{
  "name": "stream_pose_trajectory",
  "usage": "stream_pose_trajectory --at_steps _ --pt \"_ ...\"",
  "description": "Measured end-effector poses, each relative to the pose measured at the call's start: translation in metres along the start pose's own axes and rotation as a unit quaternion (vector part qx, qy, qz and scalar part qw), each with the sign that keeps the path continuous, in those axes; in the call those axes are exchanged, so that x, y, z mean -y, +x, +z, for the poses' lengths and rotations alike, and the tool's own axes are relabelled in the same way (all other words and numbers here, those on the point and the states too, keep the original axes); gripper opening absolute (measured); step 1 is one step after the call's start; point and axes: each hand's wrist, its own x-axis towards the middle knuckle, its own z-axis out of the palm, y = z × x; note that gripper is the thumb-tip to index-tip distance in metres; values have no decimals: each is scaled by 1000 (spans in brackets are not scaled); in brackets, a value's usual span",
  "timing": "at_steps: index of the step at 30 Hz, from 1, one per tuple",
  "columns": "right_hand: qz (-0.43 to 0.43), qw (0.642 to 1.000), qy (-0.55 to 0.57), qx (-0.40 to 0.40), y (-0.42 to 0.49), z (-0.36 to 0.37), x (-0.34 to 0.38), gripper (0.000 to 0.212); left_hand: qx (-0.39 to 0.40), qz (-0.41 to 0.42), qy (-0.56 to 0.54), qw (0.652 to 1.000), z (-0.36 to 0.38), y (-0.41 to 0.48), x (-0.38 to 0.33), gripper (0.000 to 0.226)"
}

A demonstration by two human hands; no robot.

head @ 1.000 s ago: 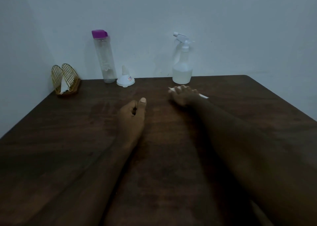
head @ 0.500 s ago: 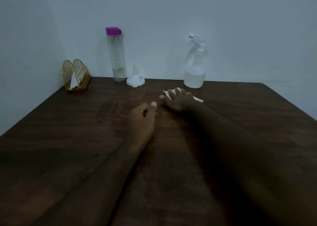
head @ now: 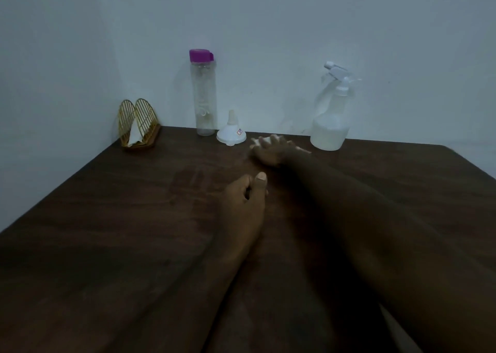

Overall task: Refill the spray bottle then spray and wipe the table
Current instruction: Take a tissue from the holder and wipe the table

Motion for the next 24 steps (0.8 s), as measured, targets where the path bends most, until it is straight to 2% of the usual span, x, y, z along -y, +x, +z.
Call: stream_pose_trajectory --at_steps 2,4,7,9,14,18,20,24 --pt "-95 995 -22 3 -17 3 23 62 -8 2 9 1000 -1 -1 -1 40" --pt "-153 988 -27 4 -39 10 30 60 -15 4 22 1000 0 -3 -2 38" --pt "-220 975 -25 26 -74 18 26 64 -20 12 46 999 0 -6 -3 35" --pt "-221 975 -15 28 -91 19 12 64 -2 23 61 998 0 -7 -5 34" --pt "-14 999 22 -23 -108 4 -94 59 33 30 46 998 -1 -7 -5 38" --pt "153 988 21 -4 -98 4 -176 69 50 35 47 997 0 -8 -4 40" --pt "189 982 28 -5 -89 3 -196 71 54 43 56 996 0 -7 -3 40" --pt "206 978 25 -1 -79 -2 -206 72 60 47 63 995 2 -4 0 40"
